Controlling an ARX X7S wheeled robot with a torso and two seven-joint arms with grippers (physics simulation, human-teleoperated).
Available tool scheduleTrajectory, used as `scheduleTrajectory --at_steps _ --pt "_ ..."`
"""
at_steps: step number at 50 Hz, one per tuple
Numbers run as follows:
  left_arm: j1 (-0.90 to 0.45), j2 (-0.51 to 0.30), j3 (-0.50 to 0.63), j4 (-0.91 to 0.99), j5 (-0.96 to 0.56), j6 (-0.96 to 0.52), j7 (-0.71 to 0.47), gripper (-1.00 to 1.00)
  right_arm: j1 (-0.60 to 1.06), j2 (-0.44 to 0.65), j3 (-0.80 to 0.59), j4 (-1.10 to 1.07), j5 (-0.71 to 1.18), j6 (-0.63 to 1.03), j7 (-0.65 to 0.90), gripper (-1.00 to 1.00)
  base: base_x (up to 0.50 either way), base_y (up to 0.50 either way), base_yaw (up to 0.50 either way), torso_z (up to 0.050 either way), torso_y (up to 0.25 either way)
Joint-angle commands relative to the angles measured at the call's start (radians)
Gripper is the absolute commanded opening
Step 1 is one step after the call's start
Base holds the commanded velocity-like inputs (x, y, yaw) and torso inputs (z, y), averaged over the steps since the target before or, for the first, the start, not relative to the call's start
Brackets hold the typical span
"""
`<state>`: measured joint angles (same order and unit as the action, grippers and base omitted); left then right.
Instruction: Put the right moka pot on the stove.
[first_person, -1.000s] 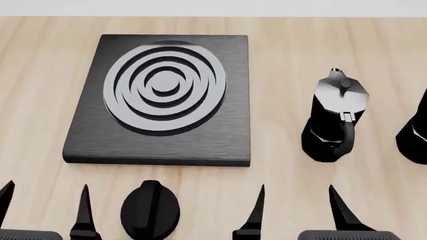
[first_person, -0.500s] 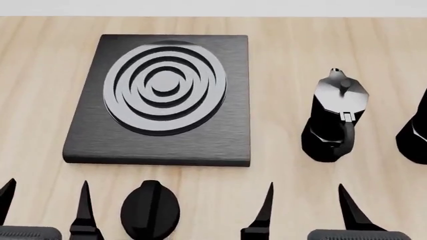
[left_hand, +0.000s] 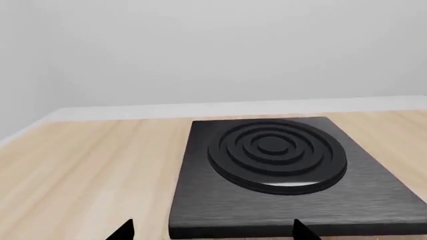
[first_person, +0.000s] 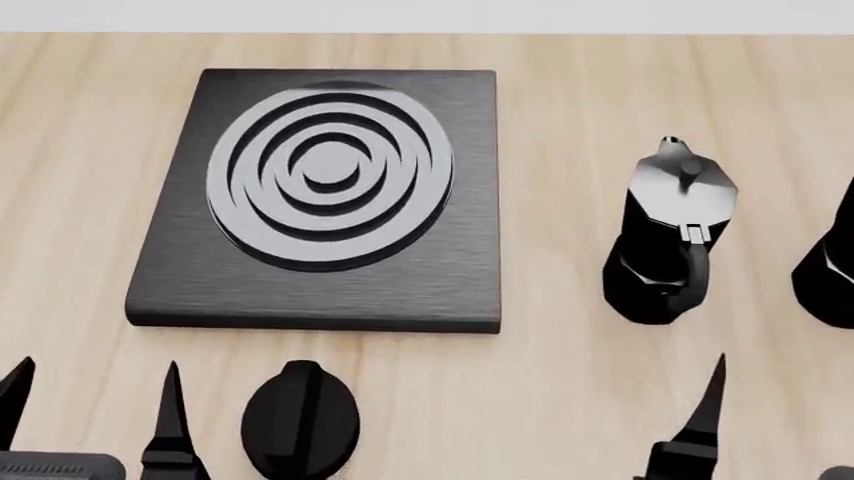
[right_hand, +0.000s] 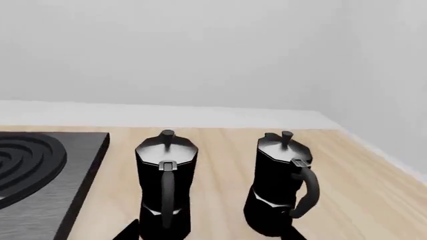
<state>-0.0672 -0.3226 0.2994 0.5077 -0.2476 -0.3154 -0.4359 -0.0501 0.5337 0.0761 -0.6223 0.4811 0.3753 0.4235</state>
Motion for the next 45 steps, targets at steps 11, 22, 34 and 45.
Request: scheduleTrajectory --at_steps 11,22,34,45 --pt "-0.001 -0.005 0.006 -0.002 -0.003 0.003 -0.007 1.0 -0.02 0.13 0.257 -0.008 0.258 0.097 -0.02 1.0 0.0 0.0 0.0 0.0 0.0" --pt "-0.003 -0.006 0.004 0.004 -0.013 -0.005 -0.013 1.0 -0.018 0.135 0.279 0.083 0.28 0.061 -0.095 1.0 0.0 0.0 0.0 0.0 0.0" --pt "0.002 -0.007 0.003 -0.005 -0.022 0.013 -0.011 1.0 0.039 0.184 0.274 0.154 0.31 0.108 -0.107 1.0 0.0 0.0 0.0 0.0 0.0" --pt "0.0 -0.005 0.006 -0.019 -0.02 0.025 -0.013 1.0 0.133 0.225 0.229 0.233 0.314 0.153 -0.116 1.0 0.0 0.0 0.0 0.0 0.0"
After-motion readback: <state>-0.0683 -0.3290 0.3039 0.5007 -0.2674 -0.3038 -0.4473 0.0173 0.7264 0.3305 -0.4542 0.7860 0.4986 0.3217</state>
